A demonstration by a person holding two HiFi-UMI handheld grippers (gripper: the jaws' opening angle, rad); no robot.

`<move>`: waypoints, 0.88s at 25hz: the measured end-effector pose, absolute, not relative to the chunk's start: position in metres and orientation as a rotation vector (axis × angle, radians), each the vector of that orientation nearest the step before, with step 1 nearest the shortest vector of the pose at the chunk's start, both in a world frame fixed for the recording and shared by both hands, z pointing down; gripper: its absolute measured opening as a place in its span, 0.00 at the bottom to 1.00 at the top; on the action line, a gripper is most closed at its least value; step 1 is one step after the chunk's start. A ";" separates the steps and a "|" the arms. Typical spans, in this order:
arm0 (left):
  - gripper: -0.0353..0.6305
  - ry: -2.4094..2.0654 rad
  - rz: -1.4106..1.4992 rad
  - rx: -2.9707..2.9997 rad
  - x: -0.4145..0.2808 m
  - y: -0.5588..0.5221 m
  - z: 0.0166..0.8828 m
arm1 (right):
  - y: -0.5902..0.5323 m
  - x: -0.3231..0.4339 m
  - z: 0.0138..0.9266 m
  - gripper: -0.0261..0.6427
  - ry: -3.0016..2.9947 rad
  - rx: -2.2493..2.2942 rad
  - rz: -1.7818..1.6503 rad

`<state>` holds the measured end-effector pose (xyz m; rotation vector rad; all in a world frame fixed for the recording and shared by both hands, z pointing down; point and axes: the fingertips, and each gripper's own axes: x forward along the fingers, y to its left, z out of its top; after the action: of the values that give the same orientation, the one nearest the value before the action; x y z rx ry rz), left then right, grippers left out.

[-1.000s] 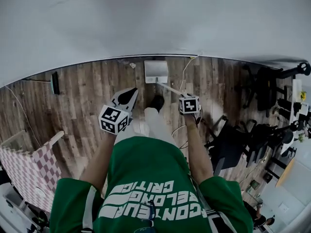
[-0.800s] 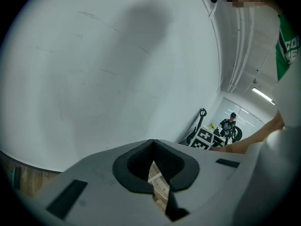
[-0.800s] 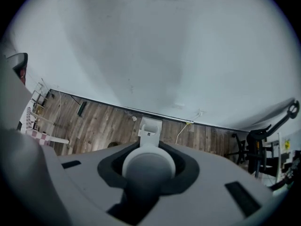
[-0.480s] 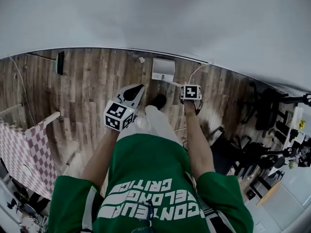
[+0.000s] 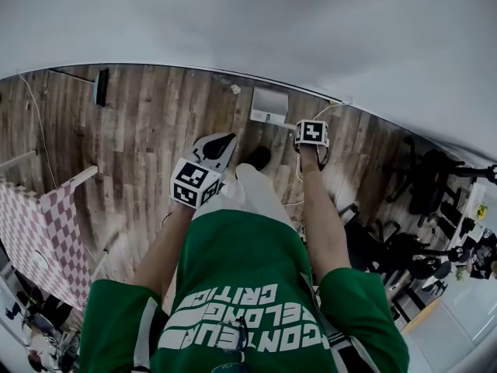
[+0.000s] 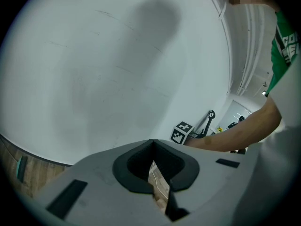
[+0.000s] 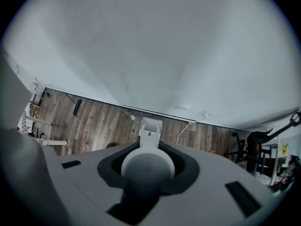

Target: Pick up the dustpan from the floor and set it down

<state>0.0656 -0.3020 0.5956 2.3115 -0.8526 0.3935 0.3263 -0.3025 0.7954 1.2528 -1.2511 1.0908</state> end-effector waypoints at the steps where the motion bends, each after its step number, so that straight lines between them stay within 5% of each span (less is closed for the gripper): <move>1: 0.05 -0.850 0.393 2.313 0.066 -0.303 0.597 | -0.305 0.327 0.796 0.21 -1.248 1.250 1.093; 8: 0.05 -0.838 0.396 2.329 0.056 -0.310 0.597 | -0.312 0.325 0.798 0.21 -1.239 1.234 1.117; 14: 0.05 -0.810 0.396 2.369 0.045 -0.321 0.590 | -0.306 0.325 0.786 0.36 -1.274 1.288 1.114; 22: 0.05 -0.760 0.367 2.411 0.028 -0.339 0.578 | -0.301 0.326 0.711 0.37 -1.379 1.455 0.964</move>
<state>0.0283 -0.3386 0.5776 2.4114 -0.7599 0.3666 0.3256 -0.3010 0.7110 1.4547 -1.3790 0.9639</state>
